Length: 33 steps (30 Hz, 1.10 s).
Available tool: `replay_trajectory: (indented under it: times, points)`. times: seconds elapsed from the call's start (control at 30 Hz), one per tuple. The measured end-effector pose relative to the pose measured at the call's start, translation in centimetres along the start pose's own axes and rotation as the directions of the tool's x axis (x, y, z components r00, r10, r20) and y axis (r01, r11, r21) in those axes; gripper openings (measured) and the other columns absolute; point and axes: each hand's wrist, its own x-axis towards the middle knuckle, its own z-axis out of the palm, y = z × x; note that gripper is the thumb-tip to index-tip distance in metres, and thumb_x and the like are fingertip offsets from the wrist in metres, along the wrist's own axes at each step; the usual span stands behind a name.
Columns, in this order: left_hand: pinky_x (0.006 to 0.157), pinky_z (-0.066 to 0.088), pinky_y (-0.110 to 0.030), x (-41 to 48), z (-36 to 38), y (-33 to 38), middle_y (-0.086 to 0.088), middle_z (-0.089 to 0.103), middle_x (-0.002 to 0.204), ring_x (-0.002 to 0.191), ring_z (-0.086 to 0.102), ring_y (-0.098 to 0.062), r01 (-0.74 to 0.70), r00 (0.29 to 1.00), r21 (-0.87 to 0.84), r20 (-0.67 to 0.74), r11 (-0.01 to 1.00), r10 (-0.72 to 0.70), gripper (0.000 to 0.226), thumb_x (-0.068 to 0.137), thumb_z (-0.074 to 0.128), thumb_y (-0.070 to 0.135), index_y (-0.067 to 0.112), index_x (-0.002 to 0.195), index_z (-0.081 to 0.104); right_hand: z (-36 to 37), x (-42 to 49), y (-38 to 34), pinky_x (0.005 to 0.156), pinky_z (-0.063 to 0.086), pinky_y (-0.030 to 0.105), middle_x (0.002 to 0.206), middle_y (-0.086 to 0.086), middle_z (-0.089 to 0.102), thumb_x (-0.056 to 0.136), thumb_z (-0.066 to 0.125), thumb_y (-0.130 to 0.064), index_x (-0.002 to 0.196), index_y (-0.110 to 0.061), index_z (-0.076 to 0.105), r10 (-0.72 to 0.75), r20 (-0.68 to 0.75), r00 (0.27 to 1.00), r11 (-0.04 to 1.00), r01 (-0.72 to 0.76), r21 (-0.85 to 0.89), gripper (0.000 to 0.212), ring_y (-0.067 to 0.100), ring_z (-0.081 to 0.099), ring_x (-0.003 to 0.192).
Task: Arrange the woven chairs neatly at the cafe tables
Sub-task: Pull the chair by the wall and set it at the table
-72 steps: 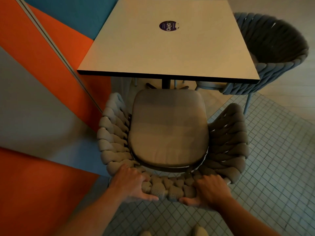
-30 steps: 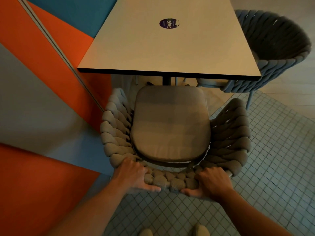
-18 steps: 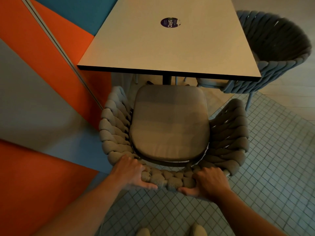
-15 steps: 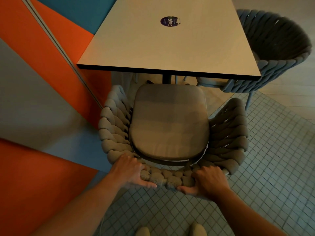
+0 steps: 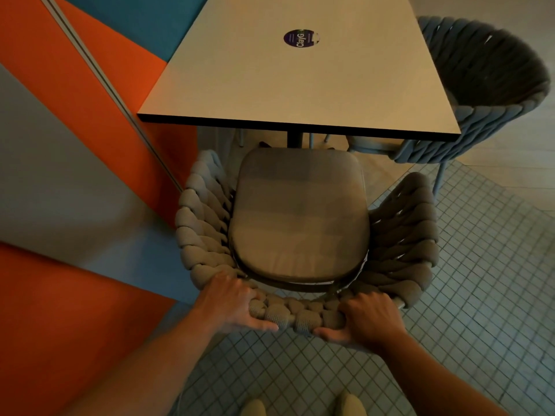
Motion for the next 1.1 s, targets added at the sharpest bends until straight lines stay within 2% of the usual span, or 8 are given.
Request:
replay_trajectory:
  times: [0.13,0.23,0.47,0.57,0.73,0.83,0.93,1.1]
  points:
    - [0.076,0.047,-0.037,0.2,1.0,-0.2,-0.002,0.07,0.08,0.072,0.056,-0.019,-0.025,1.0,-0.014,-0.01,1.0,0.025,0.122,0.044,-0.004,0.108,0.02,0.087,0.069,-0.3,-0.3,-0.1,0.062,0.043,0.027,0.073,-0.006,0.064,0.06,0.011,-0.103,0.08,-0.022,0.067,-0.005,0.025,1.0,1.0,0.005,-0.005,0.1,0.009,0.051,0.06]
    - [0.079,0.047,-0.038,0.1,1.2,-0.2,-0.001,0.069,0.08,0.071,0.055,-0.018,-0.019,1.0,-0.032,-0.004,0.999,0.019,0.122,0.042,-0.006,0.108,0.02,0.084,0.067,-0.3,-0.6,-0.2,0.064,0.047,0.028,0.074,-0.006,0.066,0.055,0.006,-0.103,0.079,-0.022,0.067,0.0,0.023,1.0,1.0,0.0,0.009,0.104,0.01,0.056,0.062]
    - [0.095,0.043,-0.042,-0.6,1.0,-0.1,0.008,0.071,0.101,0.097,0.061,-0.016,0.02,0.999,-0.157,-0.025,0.987,-0.025,0.098,0.064,0.023,0.105,0.034,0.112,0.07,-1.1,-1.0,-0.6,0.065,0.043,0.029,0.083,-0.004,0.069,0.062,0.004,-0.098,0.085,-0.022,0.067,0.014,0.024,1.0,1.0,-0.015,0.022,0.101,0.013,0.065,0.075]
    - [0.101,0.041,-0.043,-2.4,-1.0,1.0,0.006,0.065,0.13,0.121,0.056,-0.019,0.047,0.997,-0.257,0.071,0.965,-0.03,0.089,0.074,0.034,0.094,0.033,0.131,0.061,-1.9,-1.8,-0.9,0.069,0.034,0.029,0.099,-0.004,0.071,0.079,0.019,-0.089,0.095,-0.025,0.068,0.033,0.026,0.999,0.999,-0.034,0.037,0.082,0.016,0.065,0.092]
    - [0.106,0.038,-0.041,-6.3,-5.1,2.3,-0.002,0.053,0.146,0.133,0.047,-0.025,0.053,0.994,-0.311,0.107,0.949,-0.02,0.059,0.094,0.055,0.061,0.023,0.14,0.055,-5.0,-3.7,-1.8,0.074,0.048,0.032,0.106,0.0,0.071,0.089,0.04,-0.071,0.105,-0.023,0.066,0.057,0.135,0.989,0.986,-0.077,0.147,0.057,0.017,0.064,0.088]
    - [0.107,0.039,-0.04,-8.8,-7.4,2.5,-0.005,0.043,0.158,0.142,0.041,-0.028,0.109,0.975,-0.364,0.22,0.925,-0.028,0.061,0.098,0.055,0.052,0.026,0.152,0.043,-8.5,-5.6,-3.1,0.087,0.05,0.036,0.123,0.01,0.066,0.093,0.051,-0.057,0.125,-0.014,0.061,0.079,0.211,0.974,0.975,-0.12,0.188,0.055,0.027,0.063,0.109]
    - [0.105,0.042,-0.039,-11.0,-8.9,2.8,-0.008,0.041,0.159,0.143,0.041,-0.029,0.166,0.955,-0.401,0.292,0.901,-0.046,0.062,0.099,0.053,0.053,0.025,0.153,0.042,-11.1,-7.3,-4.8,0.098,0.048,0.04,0.132,0.01,0.062,0.093,0.052,-0.055,0.133,-0.015,0.058,0.111,0.26,0.959,0.957,-0.174,0.233,0.057,0.029,0.057,0.122]
    - [0.102,0.047,-0.038,-13.1,-9.7,2.4,-0.01,0.049,0.152,0.136,0.049,-0.028,0.203,0.954,-0.486,0.294,0.85,-0.059,0.054,0.098,0.056,0.049,0.022,0.145,0.054,-13.4,-7.9,-6.3,0.095,0.048,0.038,0.131,0.007,0.061,0.092,0.053,-0.055,0.13,-0.019,0.06,0.126,0.313,0.941,0.942,-0.213,0.26,0.052,0.027,0.058,0.119]
